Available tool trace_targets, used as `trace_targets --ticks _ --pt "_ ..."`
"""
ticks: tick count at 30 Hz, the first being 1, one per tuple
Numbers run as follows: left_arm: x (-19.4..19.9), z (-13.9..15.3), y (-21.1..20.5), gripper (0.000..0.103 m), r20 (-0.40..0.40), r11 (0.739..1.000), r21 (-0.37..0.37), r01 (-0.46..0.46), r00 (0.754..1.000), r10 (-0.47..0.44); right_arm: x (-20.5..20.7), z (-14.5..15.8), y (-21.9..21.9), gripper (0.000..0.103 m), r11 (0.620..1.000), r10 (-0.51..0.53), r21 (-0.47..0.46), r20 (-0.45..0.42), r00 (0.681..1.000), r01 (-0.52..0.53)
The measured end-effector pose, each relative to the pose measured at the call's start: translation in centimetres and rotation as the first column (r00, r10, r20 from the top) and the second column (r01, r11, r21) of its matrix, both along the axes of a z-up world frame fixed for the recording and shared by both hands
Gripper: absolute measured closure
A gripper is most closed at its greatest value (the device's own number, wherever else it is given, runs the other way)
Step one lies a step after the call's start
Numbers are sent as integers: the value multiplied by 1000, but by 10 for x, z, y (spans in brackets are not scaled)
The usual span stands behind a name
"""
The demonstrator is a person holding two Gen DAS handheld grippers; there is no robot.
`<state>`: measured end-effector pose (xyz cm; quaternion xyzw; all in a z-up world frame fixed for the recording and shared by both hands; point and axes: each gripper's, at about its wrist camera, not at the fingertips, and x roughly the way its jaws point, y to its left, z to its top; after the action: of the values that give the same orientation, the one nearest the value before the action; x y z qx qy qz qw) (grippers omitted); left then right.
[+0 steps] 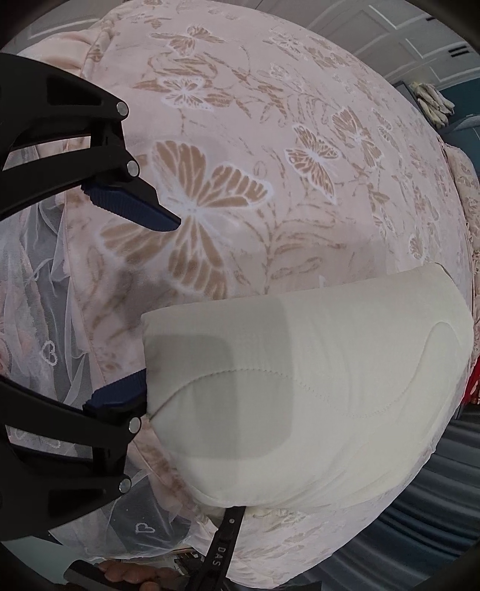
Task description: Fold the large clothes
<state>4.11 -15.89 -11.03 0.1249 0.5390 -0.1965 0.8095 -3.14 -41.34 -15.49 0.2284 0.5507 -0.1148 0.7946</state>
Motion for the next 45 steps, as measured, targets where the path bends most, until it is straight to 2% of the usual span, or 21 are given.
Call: trace_targets --ticks 3,6,8,11,14,17,20,22,26,30,32,35,39,45 --pt "-6 15 4 33 -7 999 -32 0 1000 0 -1 1 -3 89 1000 0 18 4 1000 0" --pt "-12 42 16 32 -11 993 -120 -13 1000 12 -1 6 -4 88 1000 11 16 3 1000 -11" --pt "-10 67 26 32 15 982 -183 -39 999 43 -2 5 -11 87 1000 16 19 3 1000 -16" --pt "7 89 23 30 69 974 -218 -54 995 71 -7 3 -12 87 1000 12 15 5 1000 -12" --pt "34 81 2 31 79 983 -175 -53 995 67 -10 2 -14 86 1000 -6 31 8 1000 6" --pt "51 63 -19 32 51 990 -131 -50 997 58 -10 2 -15 86 1000 -5 22 4 1000 5" --pt "59 44 -40 32 53 998 -53 -42 998 45 -12 9 -10 81 1000 6 14 -9 1000 -6" --pt "61 39 -42 32 53 998 -37 -54 997 56 -16 26 -8 79 1000 16 14 3 1000 -16" --pt "64 33 -41 32 73 997 5 -76 994 75 -18 73 -27 78 998 -2 62 109 994 -5" --pt "66 31 -42 32 70 997 14 -77 995 76 -8 94 -48 77 995 -75 79 153 985 63" --pt "67 30 -44 32 76 997 25 -78 994 76 -2 94 -56 76 993 -109 65 142 984 101" --pt "66 29 -46 32 81 997 38 -74 994 70 15 83 -70 75 989 -123 97 105 987 113" --pt "66 28 -48 32 80 996 44 -73 994 69 41 65 -68 68 990 -76 126 47 996 70" --pt "67 25 -47 32 77 996 49 -74 995 70 74 48 -56 60 997 -10 72 -41 999 13"
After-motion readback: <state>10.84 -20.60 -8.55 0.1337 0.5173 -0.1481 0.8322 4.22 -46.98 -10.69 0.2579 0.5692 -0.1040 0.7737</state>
